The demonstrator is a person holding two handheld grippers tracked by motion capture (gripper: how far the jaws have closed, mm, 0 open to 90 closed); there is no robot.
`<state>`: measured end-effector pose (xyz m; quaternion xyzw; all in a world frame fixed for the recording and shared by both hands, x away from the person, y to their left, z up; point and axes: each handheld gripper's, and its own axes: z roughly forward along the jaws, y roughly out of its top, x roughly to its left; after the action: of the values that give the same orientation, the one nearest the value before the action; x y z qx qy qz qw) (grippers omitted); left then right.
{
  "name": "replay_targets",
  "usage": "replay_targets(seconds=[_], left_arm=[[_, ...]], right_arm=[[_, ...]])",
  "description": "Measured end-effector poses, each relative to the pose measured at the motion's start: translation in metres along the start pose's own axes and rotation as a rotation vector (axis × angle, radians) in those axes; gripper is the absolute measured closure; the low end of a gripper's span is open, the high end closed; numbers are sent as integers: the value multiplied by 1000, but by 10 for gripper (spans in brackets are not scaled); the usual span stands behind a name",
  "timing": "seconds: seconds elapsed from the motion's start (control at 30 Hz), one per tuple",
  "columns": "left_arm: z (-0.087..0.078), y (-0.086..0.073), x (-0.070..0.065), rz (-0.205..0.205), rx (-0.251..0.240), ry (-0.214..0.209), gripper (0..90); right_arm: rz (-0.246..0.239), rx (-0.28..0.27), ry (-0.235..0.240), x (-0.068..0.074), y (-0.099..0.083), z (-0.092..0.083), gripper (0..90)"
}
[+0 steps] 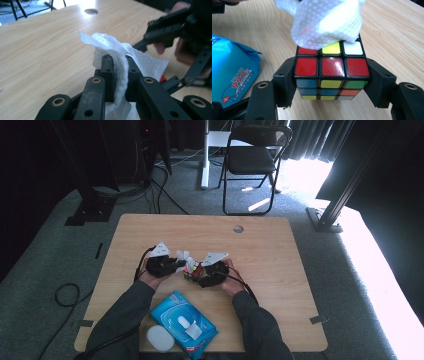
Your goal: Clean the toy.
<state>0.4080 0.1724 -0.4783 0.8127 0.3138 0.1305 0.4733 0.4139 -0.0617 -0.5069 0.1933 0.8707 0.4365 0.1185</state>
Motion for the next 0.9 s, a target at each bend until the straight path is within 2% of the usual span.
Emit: replay_targets(seconds=[0.27, 0.4, 0.73, 0.9], left_arm=[[7, -9, 4, 14, 70, 39, 816], [12, -13, 2, 36, 109, 48, 816], [16, -18, -1, 41, 127, 42, 816], [12, -15, -2, 35, 100, 33, 816]], right_arm=[[-2, 2, -5, -1, 0, -1, 343], [-7, -5, -6, -1, 2, -2, 344], [-7, -9, -17, -3, 3, -6, 343], [-7, 2, -21, -3, 0, -5, 343]])
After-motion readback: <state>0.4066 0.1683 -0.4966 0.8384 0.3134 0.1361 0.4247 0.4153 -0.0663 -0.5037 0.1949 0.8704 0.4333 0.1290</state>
